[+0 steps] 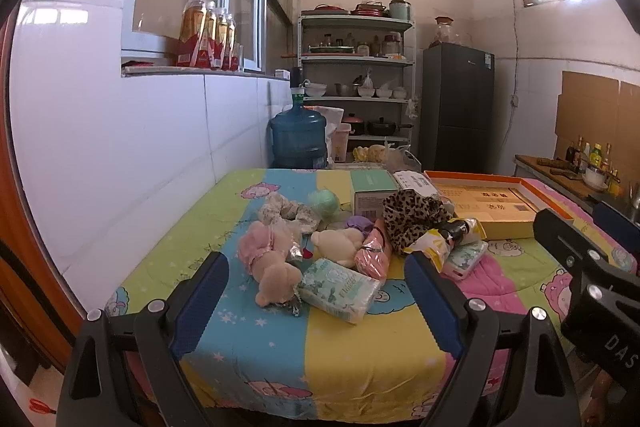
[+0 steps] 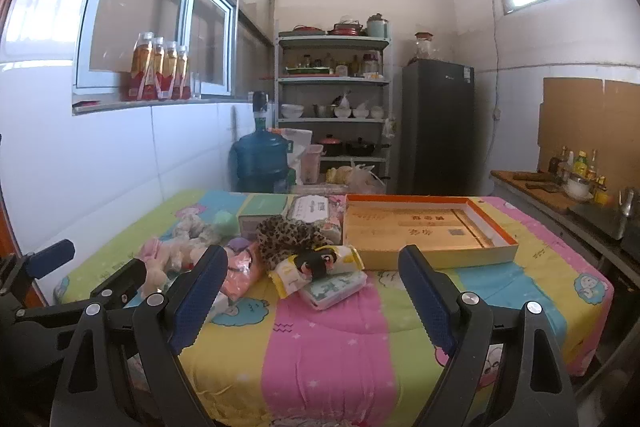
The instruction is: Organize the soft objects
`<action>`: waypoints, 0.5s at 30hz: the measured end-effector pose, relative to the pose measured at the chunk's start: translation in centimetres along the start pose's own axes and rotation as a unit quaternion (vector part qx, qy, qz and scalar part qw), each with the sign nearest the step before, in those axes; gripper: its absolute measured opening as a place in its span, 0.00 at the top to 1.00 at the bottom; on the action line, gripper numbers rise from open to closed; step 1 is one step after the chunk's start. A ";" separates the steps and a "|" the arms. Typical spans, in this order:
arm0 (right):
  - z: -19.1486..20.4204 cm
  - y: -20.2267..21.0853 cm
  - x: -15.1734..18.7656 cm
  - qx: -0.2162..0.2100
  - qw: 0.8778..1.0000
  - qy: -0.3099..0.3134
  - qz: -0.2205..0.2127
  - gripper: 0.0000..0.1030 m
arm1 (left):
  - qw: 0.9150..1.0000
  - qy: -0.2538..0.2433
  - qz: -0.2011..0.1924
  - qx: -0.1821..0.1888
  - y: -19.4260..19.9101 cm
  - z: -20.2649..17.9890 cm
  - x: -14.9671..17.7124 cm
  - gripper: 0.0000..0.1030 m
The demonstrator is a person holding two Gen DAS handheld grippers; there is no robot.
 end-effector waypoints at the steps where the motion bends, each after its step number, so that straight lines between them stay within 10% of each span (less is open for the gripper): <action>1: 0.0 0.0 0.0 -0.001 1.000 0.000 0.000 0.15 | 1.000 0.003 0.001 -0.001 0.0 0.1 0.0 0.13; 15: 0.2 0.0 0.1 -0.003 1.000 -0.002 0.004 0.15 | 1.000 0.011 0.007 0.001 -0.4 0.1 0.3 0.13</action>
Point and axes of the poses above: each gripper's, at about its wrist camera, not at the fingertips, and y roughly against the way its jaws point, z to its left, x to its underside, the point moved 10 cm from there along -y, roughly the way its jaws point, and after that the axes turned 9 degrees about y, right-handed, at the moved point
